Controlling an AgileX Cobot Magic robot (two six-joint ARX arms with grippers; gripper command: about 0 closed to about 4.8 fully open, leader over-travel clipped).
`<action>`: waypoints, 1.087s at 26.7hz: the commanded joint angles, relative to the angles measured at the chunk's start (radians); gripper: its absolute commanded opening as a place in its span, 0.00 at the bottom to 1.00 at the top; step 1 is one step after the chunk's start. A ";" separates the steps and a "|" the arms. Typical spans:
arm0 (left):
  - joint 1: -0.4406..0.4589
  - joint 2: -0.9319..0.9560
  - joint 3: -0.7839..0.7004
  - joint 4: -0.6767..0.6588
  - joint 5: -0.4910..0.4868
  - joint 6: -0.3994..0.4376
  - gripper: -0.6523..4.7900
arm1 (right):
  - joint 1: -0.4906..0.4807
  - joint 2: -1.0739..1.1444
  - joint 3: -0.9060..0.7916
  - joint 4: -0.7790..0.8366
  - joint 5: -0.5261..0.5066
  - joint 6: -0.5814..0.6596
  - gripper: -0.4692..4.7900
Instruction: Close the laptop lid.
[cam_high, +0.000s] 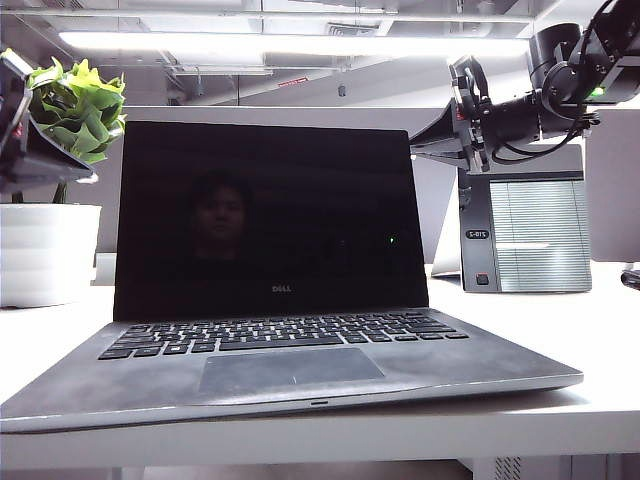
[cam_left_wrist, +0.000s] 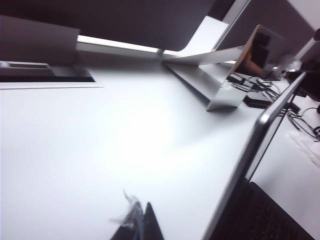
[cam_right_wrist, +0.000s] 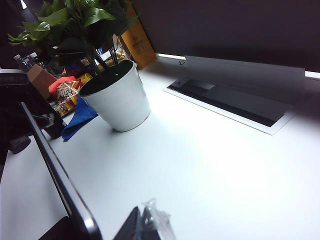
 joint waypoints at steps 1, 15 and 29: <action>0.002 0.043 0.019 0.062 0.068 -0.023 0.11 | -0.002 -0.006 0.003 0.003 -0.036 -0.002 0.09; -0.063 0.102 0.189 0.049 0.245 -0.103 0.11 | -0.001 -0.006 0.003 -0.034 -0.084 -0.002 0.09; -0.087 0.101 0.189 0.061 0.311 -0.129 0.11 | 0.000 -0.006 0.003 -0.018 -0.110 -0.020 0.09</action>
